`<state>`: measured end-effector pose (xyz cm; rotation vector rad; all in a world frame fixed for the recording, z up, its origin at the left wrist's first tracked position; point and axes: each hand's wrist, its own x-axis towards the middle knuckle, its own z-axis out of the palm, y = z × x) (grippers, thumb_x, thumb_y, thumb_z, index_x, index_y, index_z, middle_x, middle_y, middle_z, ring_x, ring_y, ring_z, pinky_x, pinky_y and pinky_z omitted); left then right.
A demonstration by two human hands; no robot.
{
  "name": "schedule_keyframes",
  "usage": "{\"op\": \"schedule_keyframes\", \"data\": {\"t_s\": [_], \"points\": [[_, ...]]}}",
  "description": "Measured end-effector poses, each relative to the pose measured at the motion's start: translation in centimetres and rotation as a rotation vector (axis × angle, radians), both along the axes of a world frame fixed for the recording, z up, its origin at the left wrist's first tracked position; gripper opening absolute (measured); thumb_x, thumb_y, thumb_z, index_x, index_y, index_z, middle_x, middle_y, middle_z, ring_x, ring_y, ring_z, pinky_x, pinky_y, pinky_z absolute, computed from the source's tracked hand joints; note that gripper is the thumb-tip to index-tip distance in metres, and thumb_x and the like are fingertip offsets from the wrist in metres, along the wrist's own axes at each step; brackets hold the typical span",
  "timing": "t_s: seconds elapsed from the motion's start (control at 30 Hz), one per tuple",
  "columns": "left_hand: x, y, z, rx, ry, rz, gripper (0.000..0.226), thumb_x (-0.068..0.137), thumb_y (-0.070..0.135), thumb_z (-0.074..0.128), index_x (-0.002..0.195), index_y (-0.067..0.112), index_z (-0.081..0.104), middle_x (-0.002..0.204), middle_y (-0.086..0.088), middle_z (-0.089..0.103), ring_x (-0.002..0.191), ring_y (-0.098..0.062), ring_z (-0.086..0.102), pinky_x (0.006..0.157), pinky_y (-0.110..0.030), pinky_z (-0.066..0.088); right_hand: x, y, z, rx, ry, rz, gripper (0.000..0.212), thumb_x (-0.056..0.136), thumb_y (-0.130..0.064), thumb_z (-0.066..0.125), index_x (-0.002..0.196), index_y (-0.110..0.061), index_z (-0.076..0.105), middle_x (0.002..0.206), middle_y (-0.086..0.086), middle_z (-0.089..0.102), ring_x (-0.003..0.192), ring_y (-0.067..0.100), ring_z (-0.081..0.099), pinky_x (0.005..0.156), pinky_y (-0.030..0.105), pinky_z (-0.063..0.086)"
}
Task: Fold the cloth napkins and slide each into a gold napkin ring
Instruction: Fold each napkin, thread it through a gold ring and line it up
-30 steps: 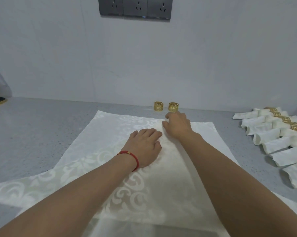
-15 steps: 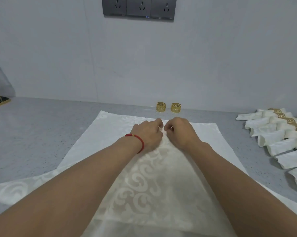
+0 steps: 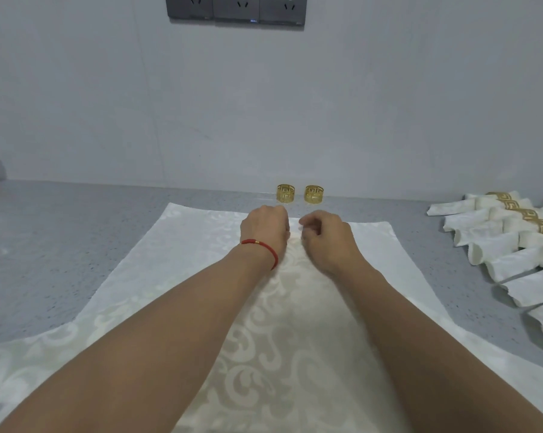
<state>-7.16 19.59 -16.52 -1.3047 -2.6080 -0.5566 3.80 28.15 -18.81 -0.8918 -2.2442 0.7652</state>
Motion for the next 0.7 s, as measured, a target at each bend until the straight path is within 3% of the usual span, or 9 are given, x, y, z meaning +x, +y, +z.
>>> {"op": "schedule_keyframes", "data": {"t_s": [0.1,0.17,0.3,0.5,0.57,0.7], "points": [[-0.3,0.2,-0.4,0.019,-0.058,-0.031,0.008,0.093,0.019,0.060,0.100,0.018,0.065,0.109,-0.003,0.052,0.098,-0.027,0.057,0.090,-0.045,0.047,-0.5,0.4,-0.2,0.072,-0.062,-0.008,0.021,0.090,-0.011,0.059,0.097,0.006,0.070,0.084,0.018,0.070,0.080,0.034,0.063,0.082,0.050,0.057],[-0.4,0.1,-0.4,-0.017,-0.046,-0.059,0.008,0.096,0.019,0.057,0.102,0.018,0.062,0.112,-0.004,0.049,0.104,-0.026,0.051,0.093,-0.047,0.043,-0.7,0.1,-0.2,0.112,-0.119,0.006,0.016,0.090,-0.010,0.061,0.095,-0.003,0.074,0.093,0.014,0.072,0.093,0.033,0.064,0.084,0.047,0.056],[-0.5,-0.6,0.0,-0.043,0.074,-0.181,0.008,0.094,0.011,0.053,0.096,0.018,0.056,0.102,-0.001,0.059,0.103,-0.025,0.050,0.087,-0.041,0.041,-0.2,-0.5,0.2,0.295,-0.151,-0.043,0.020,0.092,-0.009,0.059,0.092,-0.023,0.074,0.091,0.001,0.069,0.101,0.025,0.054,0.080,0.040,0.051],[-0.9,-2.2,0.6,-0.107,0.303,-0.341,0.031,0.085,0.003,0.059,0.097,0.029,0.070,0.096,0.011,0.064,0.097,-0.017,0.052,0.076,-0.030,0.028,0.8,-1.3,1.1,0.520,-0.374,0.042,0.036,0.091,-0.005,0.053,0.113,-0.026,0.075,0.110,0.000,0.066,0.110,0.024,0.050,0.086,0.036,0.039],[-0.5,-2.7,0.6,-0.095,0.220,-0.321,0.033,0.086,0.005,0.055,0.098,0.028,0.075,0.097,0.009,0.066,0.096,-0.018,0.052,0.081,-0.031,0.037,1.1,-1.8,1.1,0.508,-0.349,0.036,0.029,0.090,-0.015,0.054,0.106,-0.026,0.077,0.108,-0.001,0.065,0.109,0.024,0.051,0.088,0.038,0.041],[-0.1,-2.9,0.2,0.128,-0.118,-0.182,0.030,0.087,0.015,0.053,0.105,0.027,0.075,0.090,0.005,0.070,0.097,-0.020,0.062,0.085,-0.037,0.054,0.9,-1.5,0.7,0.230,-0.180,-0.023,0.023,0.087,-0.027,0.055,0.076,-0.022,0.074,0.079,-0.004,0.066,0.087,0.025,0.056,0.085,0.041,0.050]]}}
